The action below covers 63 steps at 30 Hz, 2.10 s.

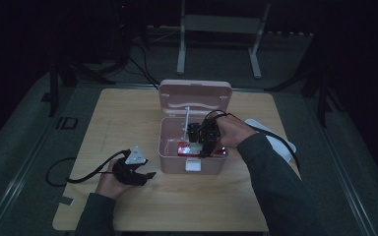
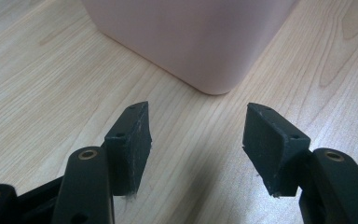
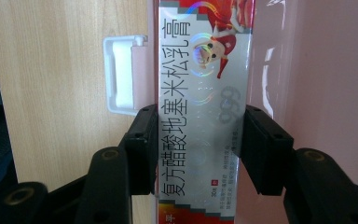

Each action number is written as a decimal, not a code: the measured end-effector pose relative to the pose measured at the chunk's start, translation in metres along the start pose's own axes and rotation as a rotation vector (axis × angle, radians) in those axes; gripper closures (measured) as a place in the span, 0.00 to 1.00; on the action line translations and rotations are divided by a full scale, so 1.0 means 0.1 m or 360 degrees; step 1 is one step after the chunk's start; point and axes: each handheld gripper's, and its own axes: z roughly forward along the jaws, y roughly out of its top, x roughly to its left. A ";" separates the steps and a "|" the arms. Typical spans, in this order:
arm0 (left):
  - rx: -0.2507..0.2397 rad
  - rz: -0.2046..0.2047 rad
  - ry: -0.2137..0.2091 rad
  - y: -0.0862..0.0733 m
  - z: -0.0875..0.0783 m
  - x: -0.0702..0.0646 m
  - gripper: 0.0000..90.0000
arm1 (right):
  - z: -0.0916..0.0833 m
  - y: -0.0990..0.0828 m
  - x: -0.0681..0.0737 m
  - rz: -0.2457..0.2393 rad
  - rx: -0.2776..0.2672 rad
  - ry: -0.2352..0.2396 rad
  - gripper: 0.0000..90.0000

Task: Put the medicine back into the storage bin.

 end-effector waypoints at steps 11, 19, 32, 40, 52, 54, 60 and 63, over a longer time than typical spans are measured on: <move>0.0003 0.0000 -0.0001 0.00 0.00 0.00 0.46 | 0.00 0.00 0.00 -0.0032 -0.0009 0.0011 0.57; 0.0001 0.0000 0.0002 0.00 0.00 0.00 0.46 | 0.00 0.03 -0.01 -0.0047 0.0015 0.0035 0.56; 0.0002 0.0000 0.0002 0.00 0.00 0.00 0.46 | 0.01 0.02 -0.02 -0.0019 -0.0004 0.0047 0.56; 0.0002 -0.0002 0.0003 0.00 0.00 0.00 0.46 | -0.02 -0.02 -0.07 0.0061 -0.0049 0.0073 0.51; 0.0002 0.0000 0.0003 0.00 0.00 0.00 0.46 | -0.15 -0.13 -0.07 0.0082 -0.0099 0.0007 0.53; 0.0000 -0.0001 0.0002 0.00 0.00 0.00 0.46 | -0.16 -0.16 -0.07 0.0098 -0.0091 0.0002 0.53; -0.0002 -0.0002 0.0005 0.00 0.00 0.00 0.46 | -0.03 -0.23 -0.11 0.0135 0.0007 0.0004 0.52; -0.0003 -0.0002 0.0004 0.00 0.00 0.00 0.46 | 0.03 -0.26 -0.13 0.0143 0.0013 0.0006 0.52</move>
